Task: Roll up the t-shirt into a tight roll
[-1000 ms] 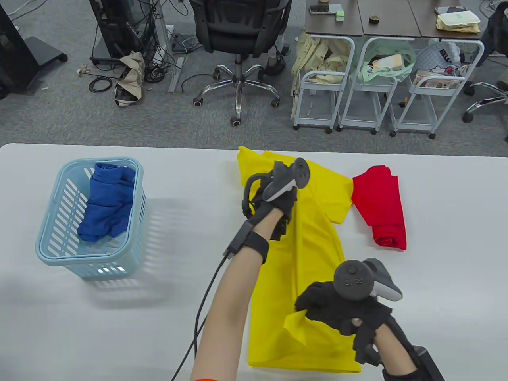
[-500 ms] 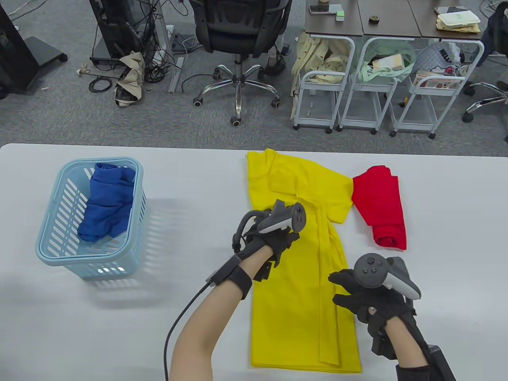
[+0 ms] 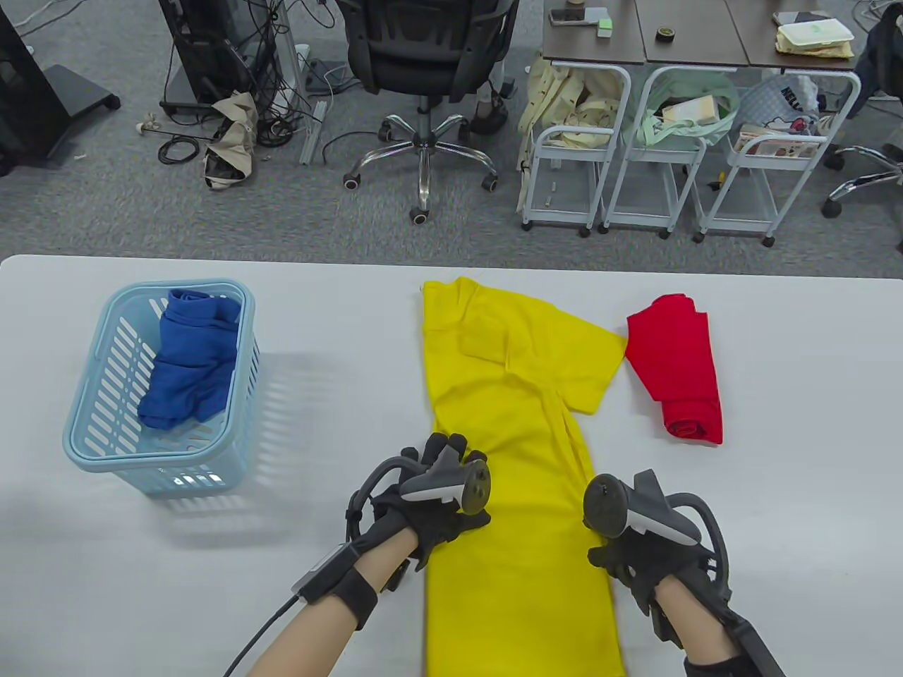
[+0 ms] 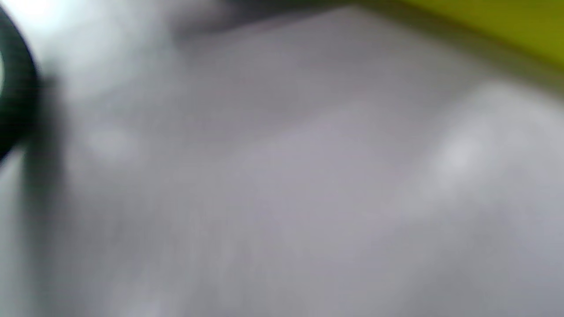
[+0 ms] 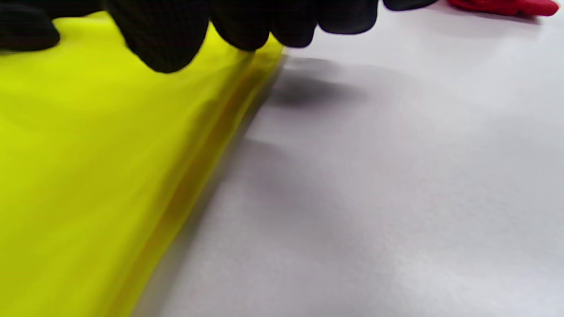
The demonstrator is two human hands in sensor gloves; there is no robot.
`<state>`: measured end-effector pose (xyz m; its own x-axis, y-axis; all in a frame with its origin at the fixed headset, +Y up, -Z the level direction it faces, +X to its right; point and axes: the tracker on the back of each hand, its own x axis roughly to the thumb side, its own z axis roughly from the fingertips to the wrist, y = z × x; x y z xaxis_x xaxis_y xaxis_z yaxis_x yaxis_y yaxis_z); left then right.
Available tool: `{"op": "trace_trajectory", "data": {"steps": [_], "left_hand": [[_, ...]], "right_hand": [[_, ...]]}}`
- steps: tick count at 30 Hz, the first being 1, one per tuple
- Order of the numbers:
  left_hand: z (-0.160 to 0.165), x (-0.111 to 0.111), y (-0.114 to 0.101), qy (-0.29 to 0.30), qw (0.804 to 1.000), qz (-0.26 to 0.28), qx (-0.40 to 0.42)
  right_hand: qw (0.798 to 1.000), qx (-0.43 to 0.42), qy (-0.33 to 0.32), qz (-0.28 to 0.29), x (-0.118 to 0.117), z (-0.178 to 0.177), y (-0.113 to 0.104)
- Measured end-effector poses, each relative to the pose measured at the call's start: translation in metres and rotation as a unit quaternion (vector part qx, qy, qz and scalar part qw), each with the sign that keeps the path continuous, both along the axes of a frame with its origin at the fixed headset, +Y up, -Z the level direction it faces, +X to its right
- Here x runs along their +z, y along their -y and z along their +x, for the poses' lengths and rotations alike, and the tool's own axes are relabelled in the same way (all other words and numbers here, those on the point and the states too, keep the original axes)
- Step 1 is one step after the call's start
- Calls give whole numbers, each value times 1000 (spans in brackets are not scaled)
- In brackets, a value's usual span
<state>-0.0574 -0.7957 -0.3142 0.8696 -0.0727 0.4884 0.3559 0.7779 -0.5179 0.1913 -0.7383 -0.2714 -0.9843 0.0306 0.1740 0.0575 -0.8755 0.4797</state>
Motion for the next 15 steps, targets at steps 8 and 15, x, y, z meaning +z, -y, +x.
{"op": "trace_trajectory", "data": {"steps": [8,15], "left_hand": [[-15,51,-1,-3,999,-24,23],[-19,49,-2,-12,1000,-13,8]], "right_hand": [[995,-46,-68,-54,-4,-39,31],[995,-65,-57,-58,-13,-32,18]]}}
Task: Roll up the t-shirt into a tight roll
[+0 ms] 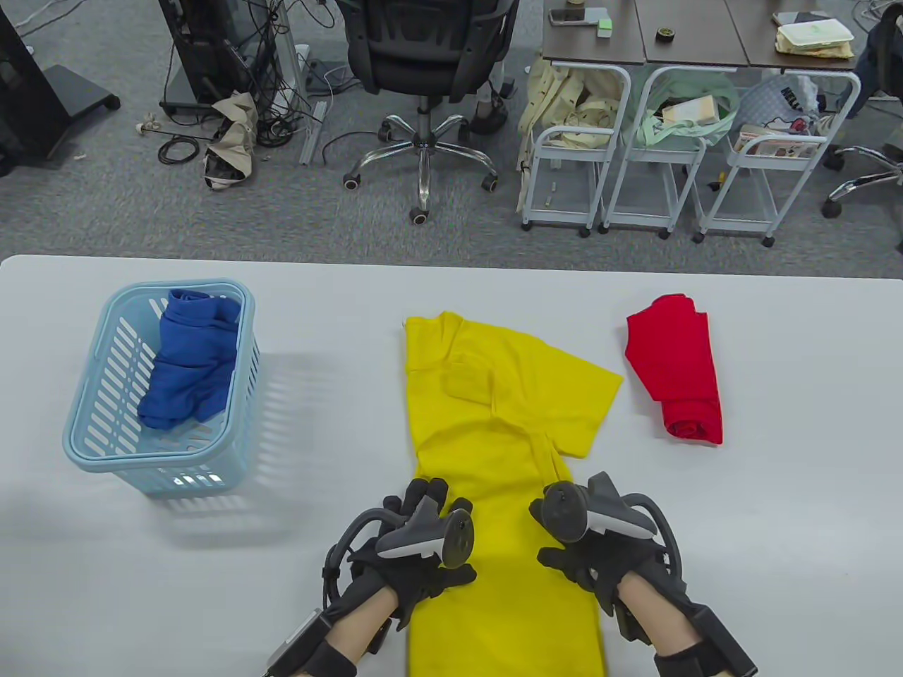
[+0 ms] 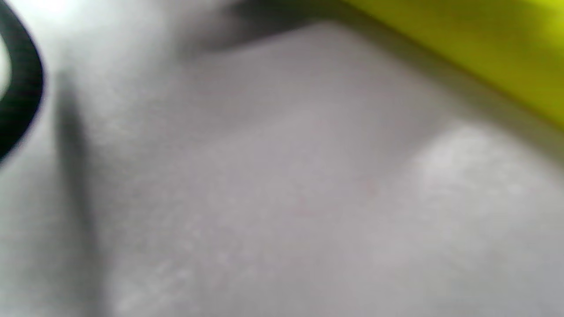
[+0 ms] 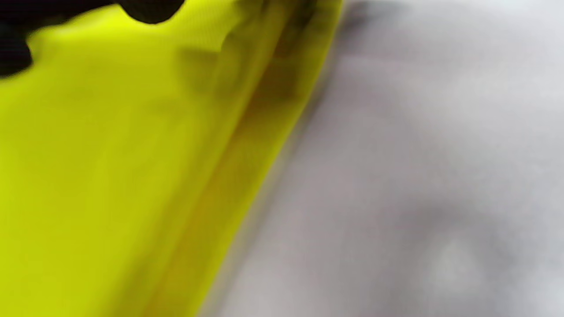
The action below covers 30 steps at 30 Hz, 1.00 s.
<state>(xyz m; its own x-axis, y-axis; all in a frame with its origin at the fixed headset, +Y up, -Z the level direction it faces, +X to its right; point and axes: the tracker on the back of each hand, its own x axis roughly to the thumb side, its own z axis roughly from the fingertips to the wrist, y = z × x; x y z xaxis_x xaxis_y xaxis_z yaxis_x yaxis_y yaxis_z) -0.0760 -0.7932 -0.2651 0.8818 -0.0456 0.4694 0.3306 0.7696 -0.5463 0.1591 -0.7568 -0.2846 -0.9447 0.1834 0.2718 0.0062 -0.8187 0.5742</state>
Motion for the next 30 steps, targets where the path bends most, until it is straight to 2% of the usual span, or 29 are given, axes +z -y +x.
{"op": "trace_trajectory", "data": {"steps": [4,7,11,14,16,18,20,22,25,27,30], "left_hand": [[-5,-3,-1,4,1000,-8,14],[-14,-4,-3,4,1000,-22,18],[-23,-5,-3,1,999,-42,22],[-22,-3,1,-5,999,-39,26],[-20,-3,2,-3,999,-31,19],[-19,-4,2,-5,999,-30,23],[-19,-4,2,-4,999,-31,23],[-19,-5,3,-3,999,-32,24],[-19,-5,2,-2,999,-35,27],[-19,-5,3,-2,999,-36,27],[-19,-5,2,-4,999,-37,29]], "right_hand": [[996,-37,76,24,-32,18,-19],[993,-22,111,11,-70,20,-23],[992,-6,120,-48,-112,10,0],[984,56,147,-84,-137,14,24],[981,76,175,-42,-152,21,26],[974,55,209,-70,-163,25,24],[969,53,229,-70,-169,24,16],[971,52,222,-65,-169,14,5],[985,28,170,-1,-162,-17,-13],[990,30,136,17,-157,-39,-18],[987,107,95,69,-156,-72,-13]]}}
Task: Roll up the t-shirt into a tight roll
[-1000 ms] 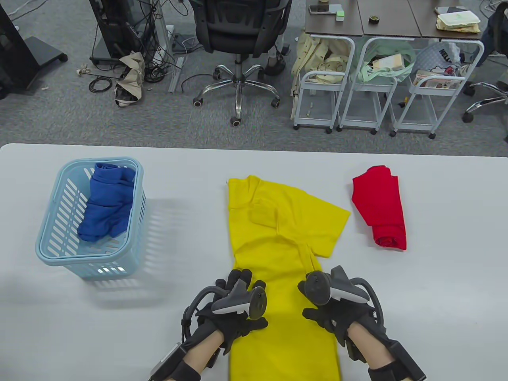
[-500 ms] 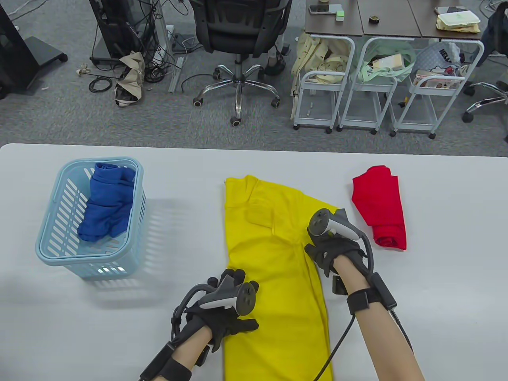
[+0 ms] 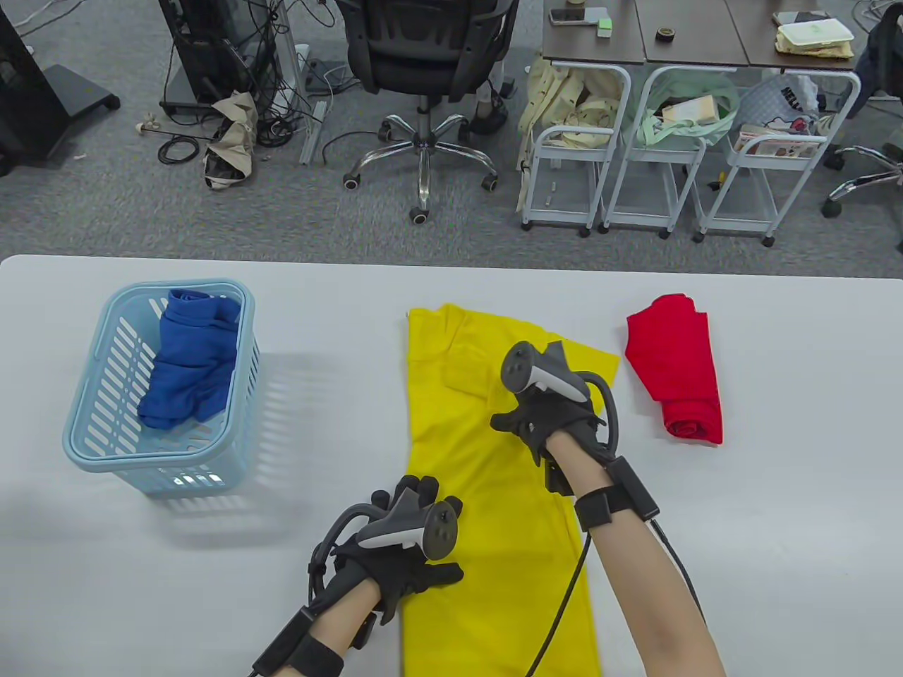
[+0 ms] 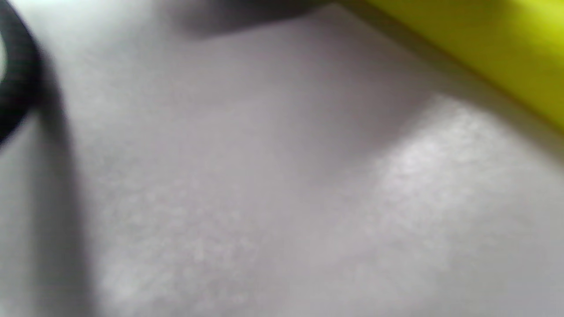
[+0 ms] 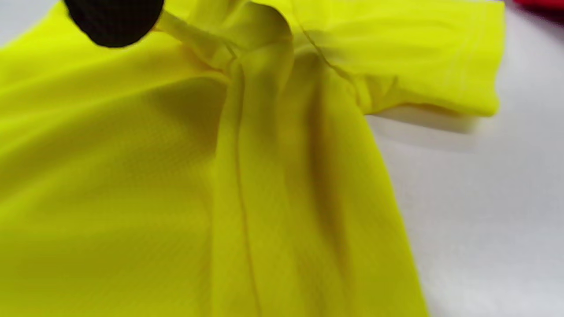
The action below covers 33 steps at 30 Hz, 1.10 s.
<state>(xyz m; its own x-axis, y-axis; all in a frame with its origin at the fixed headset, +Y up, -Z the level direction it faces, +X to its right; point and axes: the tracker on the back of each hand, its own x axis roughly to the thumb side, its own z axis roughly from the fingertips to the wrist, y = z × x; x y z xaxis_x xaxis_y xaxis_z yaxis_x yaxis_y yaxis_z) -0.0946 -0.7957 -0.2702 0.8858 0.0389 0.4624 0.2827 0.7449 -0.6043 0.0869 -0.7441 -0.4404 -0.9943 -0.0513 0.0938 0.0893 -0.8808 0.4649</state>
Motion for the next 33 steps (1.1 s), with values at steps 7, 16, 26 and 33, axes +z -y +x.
{"op": "trace_trajectory", "data": {"steps": [7,16,26,33], "left_hand": [[-1,0,1,-3,1000,-5,5],[0,-1,0,-3,1000,-11,-1],[0,-1,-3,-9,1000,-15,-18],[-11,-1,-2,-29,999,-37,-22]], "right_hand": [[995,14,45,84,-10,-1,-16],[956,68,285,5,5,144,-2],[992,-103,74,-24,20,71,-8],[983,58,166,-51,2,88,18]]}}
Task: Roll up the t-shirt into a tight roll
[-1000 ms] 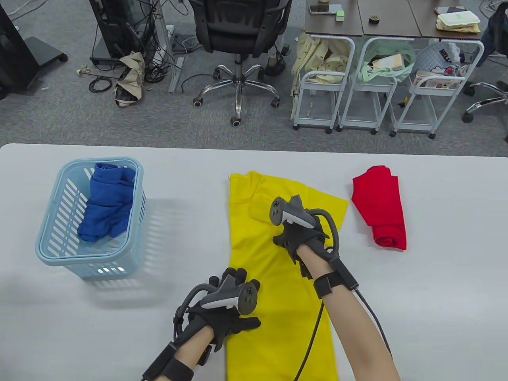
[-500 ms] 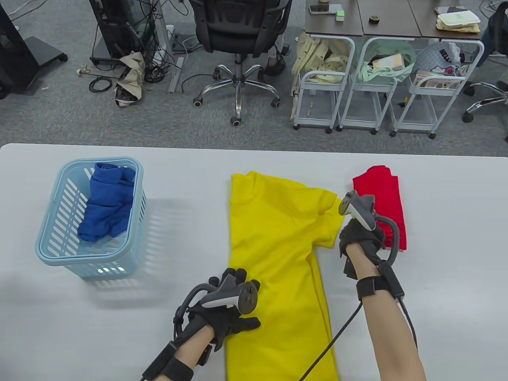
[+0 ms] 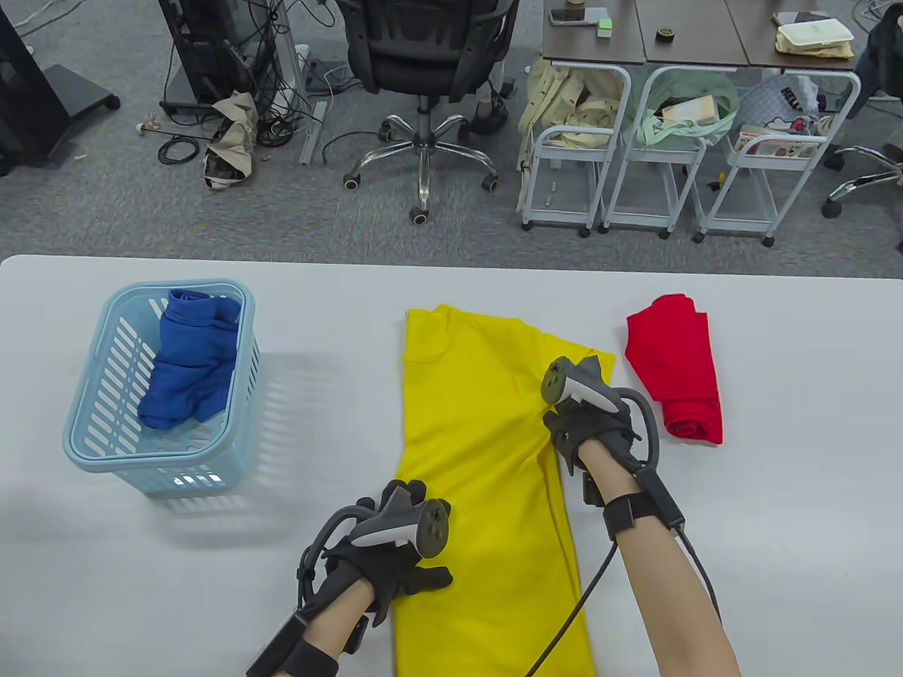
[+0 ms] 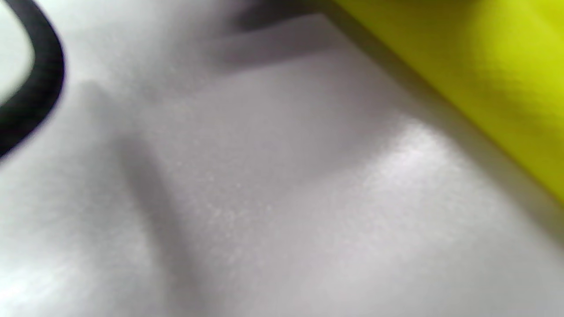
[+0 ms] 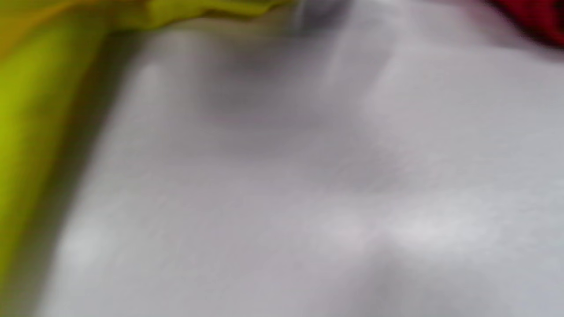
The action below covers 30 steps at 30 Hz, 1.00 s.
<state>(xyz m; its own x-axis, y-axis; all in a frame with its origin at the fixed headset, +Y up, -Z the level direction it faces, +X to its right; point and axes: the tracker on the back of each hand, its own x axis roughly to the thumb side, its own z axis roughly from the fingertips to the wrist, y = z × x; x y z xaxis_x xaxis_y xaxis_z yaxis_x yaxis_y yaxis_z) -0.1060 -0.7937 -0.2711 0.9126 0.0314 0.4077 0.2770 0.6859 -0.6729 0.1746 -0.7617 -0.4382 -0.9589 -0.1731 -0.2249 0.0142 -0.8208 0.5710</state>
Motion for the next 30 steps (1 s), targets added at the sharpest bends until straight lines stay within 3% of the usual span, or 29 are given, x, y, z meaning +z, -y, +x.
{"op": "trace_trajectory", "data": {"steps": [1,3,5,7,11,13,21,24,25,27,29,30], "left_hand": [[0,0,0,3,1000,-2,-2],[-1,-2,0,4,1000,0,15],[-2,-3,-3,0,999,9,31],[-2,-5,-5,-13,998,36,50],[-3,-7,1,-15,999,29,35],[-3,-7,2,-1,999,32,18],[-4,-7,2,-13,999,22,32],[-4,-8,2,-13,999,17,31],[-5,-8,1,-12,999,17,32],[-5,-8,2,-15,999,14,37],[-5,-8,1,-15,999,14,36],[-5,-8,1,-14,999,14,35]], "right_hand": [[999,45,13,-7,-2,9,-1],[999,38,21,-14,0,17,-7],[998,20,37,42,5,18,-16],[997,11,44,58,6,17,-23],[998,-24,60,20,-1,6,-11],[998,18,58,30,-2,-4,-6],[990,-77,80,86,-3,-14,-23],[973,-161,24,163,9,-22,-56],[951,-254,-49,169,14,-28,-69],[905,-395,-80,136,26,-34,-86],[905,-402,-84,112,34,-38,-95],[921,-362,-99,106,37,-42,-96]]}}
